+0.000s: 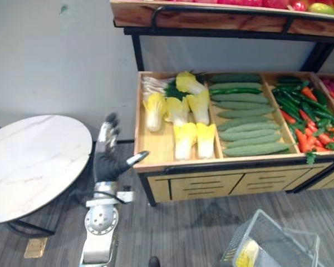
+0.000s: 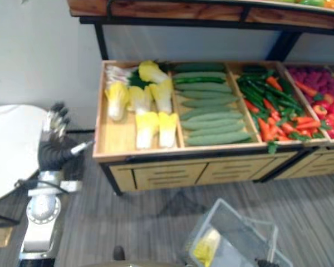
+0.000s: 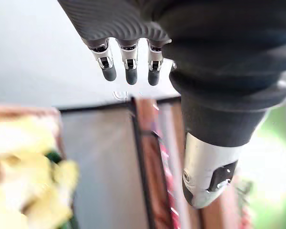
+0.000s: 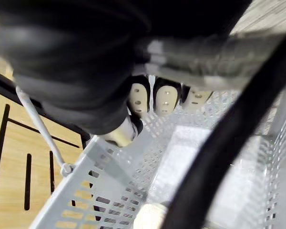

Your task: Pick vegetable in the basket

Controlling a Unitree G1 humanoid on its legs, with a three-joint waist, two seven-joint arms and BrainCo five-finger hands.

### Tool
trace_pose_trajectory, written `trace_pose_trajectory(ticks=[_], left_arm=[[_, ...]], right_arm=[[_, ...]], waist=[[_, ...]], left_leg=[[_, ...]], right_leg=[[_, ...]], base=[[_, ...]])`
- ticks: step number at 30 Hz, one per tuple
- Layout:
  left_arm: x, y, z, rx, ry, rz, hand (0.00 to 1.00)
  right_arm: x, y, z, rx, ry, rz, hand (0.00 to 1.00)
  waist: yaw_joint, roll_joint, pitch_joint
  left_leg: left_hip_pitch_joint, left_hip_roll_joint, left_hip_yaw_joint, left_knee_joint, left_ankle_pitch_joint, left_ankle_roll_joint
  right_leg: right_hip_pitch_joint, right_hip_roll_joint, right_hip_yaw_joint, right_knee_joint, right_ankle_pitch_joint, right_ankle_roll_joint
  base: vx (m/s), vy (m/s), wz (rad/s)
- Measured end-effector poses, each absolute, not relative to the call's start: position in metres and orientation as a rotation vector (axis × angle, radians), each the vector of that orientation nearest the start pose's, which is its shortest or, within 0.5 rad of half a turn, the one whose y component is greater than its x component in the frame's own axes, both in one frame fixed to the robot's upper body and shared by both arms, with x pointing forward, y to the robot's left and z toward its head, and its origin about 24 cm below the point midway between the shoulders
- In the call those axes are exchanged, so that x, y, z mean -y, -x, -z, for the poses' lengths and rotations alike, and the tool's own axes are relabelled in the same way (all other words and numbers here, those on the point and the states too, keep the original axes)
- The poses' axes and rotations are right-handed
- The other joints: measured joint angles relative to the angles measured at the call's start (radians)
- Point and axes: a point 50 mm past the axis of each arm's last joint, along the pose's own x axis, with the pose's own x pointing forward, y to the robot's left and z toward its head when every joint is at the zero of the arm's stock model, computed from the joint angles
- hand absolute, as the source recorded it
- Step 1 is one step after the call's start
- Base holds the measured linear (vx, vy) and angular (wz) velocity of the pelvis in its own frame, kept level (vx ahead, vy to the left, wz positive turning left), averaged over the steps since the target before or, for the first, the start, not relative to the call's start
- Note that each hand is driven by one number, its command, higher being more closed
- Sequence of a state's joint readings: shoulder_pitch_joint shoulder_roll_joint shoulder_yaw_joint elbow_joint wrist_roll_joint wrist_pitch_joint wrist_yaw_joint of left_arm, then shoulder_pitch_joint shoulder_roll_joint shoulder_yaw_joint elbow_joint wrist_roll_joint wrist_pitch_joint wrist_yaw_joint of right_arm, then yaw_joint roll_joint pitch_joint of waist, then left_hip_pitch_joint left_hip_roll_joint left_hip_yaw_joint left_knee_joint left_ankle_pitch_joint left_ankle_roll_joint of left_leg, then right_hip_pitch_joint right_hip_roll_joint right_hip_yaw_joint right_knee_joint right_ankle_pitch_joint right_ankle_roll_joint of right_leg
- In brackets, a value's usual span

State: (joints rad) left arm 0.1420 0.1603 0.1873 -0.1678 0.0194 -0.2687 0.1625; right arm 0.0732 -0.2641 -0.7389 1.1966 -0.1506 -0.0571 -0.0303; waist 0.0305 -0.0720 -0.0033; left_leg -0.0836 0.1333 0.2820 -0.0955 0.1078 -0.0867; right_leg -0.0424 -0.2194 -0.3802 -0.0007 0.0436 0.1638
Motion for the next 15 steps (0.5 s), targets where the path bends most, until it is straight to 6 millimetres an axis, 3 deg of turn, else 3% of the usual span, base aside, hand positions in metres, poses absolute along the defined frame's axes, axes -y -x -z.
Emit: trace_pose_trajectory(ticks=[4, 5, 8, 12, 15], left_arm=[[-0.273, -0.199, -0.027, -0.001, -0.321, -0.564, 0.00], [-0.278, -0.196, -0.020, -0.037, -0.327, -0.594, 0.00], [-0.300, -0.169, 0.016, -0.247, -0.368, -0.738, 0.00], [-0.331, -0.108, 0.062, -0.551, -0.353, -0.987, 0.00], [-0.327, -0.071, 0.094, -0.762, -0.295, -1.024, 0.00]], right_arm=[[0.306, -0.044, 0.143, -1.106, -0.054, 0.753, 1.00], [0.305, -0.044, 0.144, -1.106, -0.057, 0.751, 1.00], [0.301, -0.046, 0.145, -1.101, -0.057, 0.749, 1.00], [0.294, -0.058, 0.145, -1.079, -0.032, 0.700, 1.00], [0.293, -0.058, 0.146, -1.084, -0.026, 0.694, 1.00]], waist=[[-0.009, -0.004, -0.006], [-0.010, -0.004, -0.007], [-0.016, 0.000, -0.019], [-0.019, 0.003, -0.023], [-0.031, 0.011, -0.030]], left_leg=[[0.000, -0.004, -0.020, 0.000, -0.001, -0.001], [0.000, -0.004, -0.023, 0.000, -0.001, -0.001], [-0.001, -0.007, -0.029, -0.003, -0.010, -0.009], [0.023, 0.002, 0.010, 0.000, -0.019, -0.016], [0.037, 0.001, 0.016, 0.000, -0.025, -0.019]], right_leg=[[0.004, -0.001, -0.009, -0.001, -0.012, -0.019], [0.008, -0.001, -0.012, -0.003, -0.012, -0.019], [0.016, -0.002, -0.018, -0.016, -0.013, -0.020], [0.012, 0.007, 0.022, -0.019, -0.013, -0.020], [0.022, 0.006, 0.030, -0.023, -0.013, -0.020]], base=[[0.03, 0.011, 0.10], [0.01, 0.016, 0.14], [0.01, 0.012, 0.05], [0.03, -0.006, -0.26], [0.03, -0.008, -0.11]])
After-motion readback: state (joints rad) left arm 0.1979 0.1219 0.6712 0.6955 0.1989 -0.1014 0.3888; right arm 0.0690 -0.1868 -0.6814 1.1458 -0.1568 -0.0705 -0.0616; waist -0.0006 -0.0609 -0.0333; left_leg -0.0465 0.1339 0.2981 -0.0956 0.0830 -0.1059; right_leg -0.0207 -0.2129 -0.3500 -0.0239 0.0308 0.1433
